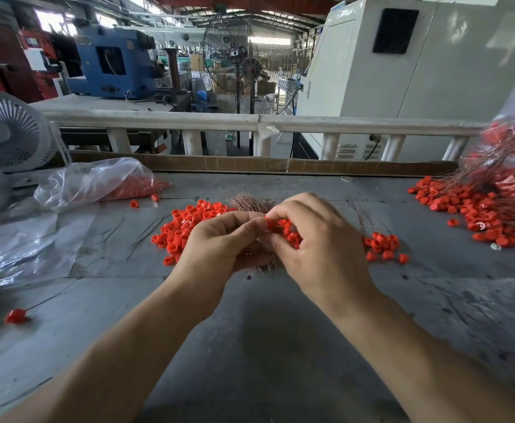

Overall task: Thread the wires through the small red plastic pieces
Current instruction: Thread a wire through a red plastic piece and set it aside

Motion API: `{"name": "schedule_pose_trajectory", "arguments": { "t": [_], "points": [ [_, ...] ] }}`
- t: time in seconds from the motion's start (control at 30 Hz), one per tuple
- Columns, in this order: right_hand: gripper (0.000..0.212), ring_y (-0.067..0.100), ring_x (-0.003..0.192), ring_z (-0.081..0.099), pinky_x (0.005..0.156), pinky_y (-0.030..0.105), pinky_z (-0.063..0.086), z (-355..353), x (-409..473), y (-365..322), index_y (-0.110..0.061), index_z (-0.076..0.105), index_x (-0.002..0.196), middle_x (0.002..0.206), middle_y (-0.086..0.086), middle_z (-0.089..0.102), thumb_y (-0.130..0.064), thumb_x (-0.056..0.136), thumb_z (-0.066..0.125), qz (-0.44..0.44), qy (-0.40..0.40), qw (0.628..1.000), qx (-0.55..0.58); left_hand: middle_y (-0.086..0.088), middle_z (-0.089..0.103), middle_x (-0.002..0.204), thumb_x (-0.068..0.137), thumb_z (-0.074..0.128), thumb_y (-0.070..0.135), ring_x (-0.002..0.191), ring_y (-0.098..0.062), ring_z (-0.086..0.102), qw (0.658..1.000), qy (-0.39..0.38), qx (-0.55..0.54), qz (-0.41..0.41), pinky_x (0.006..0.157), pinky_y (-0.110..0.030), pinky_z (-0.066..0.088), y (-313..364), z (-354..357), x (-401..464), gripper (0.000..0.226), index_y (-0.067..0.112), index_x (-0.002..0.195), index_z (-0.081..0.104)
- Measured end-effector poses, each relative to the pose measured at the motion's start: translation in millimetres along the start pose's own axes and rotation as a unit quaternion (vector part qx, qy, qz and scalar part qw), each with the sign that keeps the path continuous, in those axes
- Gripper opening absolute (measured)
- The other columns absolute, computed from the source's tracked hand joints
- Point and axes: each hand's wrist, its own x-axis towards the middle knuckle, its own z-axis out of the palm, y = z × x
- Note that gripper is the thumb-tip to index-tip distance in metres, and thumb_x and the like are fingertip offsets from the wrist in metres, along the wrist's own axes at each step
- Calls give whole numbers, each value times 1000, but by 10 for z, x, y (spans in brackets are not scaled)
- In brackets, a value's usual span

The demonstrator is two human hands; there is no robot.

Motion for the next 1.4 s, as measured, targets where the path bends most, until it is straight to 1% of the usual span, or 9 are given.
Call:
{"name": "schedule_pose_trajectory", "arguments": {
  "t": [0.17,0.27,0.43,0.67,0.87,0.97,1.1,1.23,1.4],
  "points": [
    [13,16,86,60,68,17,35,73,-18,-58,-17,69,90,91,-6,64,-17,83,80,3,7,998,-55,-21,68,99,81,71,19,95,-33,63,997,1,-50,-58,84,-39,60,7,13,-3,38,-4,111,70],
    [12,17,86,61,68,21,41,64,-22,-49,-17,69,89,91,-6,65,-17,82,78,1,9,999,-51,-18,69,97,87,67,18,89,-27,65,995,-2,-61,-73,83,-38,58,24,10,-5,41,-8,118,66],
    [10,19,84,62,67,30,51,32,-5,-31,-13,69,88,87,-3,65,-17,87,77,-11,22,999,-45,-14,71,88,96,58,12,81,-23,70,994,-12,-76,-74,77,-35,59,44,29,-11,21,-1,108,70],
    [7,21,80,60,70,37,51,24,-22,0,-10,68,83,82,0,65,-11,89,71,-28,31,999,-14,-16,72,88,95,61,14,79,-22,71,995,-31,-53,-74,75,-33,61,57,45,-39,16,3,98,74],
    [7,19,84,59,72,35,51,21,-13,6,-11,69,85,86,-2,64,-11,89,74,-31,16,999,-12,-17,71,93,95,61,12,79,-22,70,995,-31,-65,-74,71,-32,61,66,29,-35,16,2,102,71],
    [4,15,88,57,71,26,49,0,8,2,-15,72,90,92,-4,61,-18,90,75,-39,7,999,-29,-16,69,94,91,64,16,81,-21,69,995,-31,-65,-71,73,-32,60,70,-2,-20,21,2,106,70],
    [7,9,80,56,64,23,48,-23,-5,-10,-20,71,98,89,-7,59,-23,91,73,-36,-2,999,-23,-14,68,91,86,68,16,81,-19,67,994,-34,-80,-62,73,-30,59,71,-20,-15,30,1,112,69],
    [16,13,87,61,72,22,49,-24,-16,-1,-16,71,105,95,-4,64,-23,90,75,-31,-13,999,-3,-19,62,95,87,67,12,84,-23,63,996,-25,-69,-55,78,-32,57,73,-34,-1,28,1,112,70],
    [14,14,91,63,79,26,50,-7,-11,2,-12,71,104,97,-2,66,-17,91,74,-23,-15,999,30,-15,66,92,85,68,17,81,-20,64,995,-27,-76,-52,75,-31,57,65,-42,-3,27,3,107,71]
  ]
}}
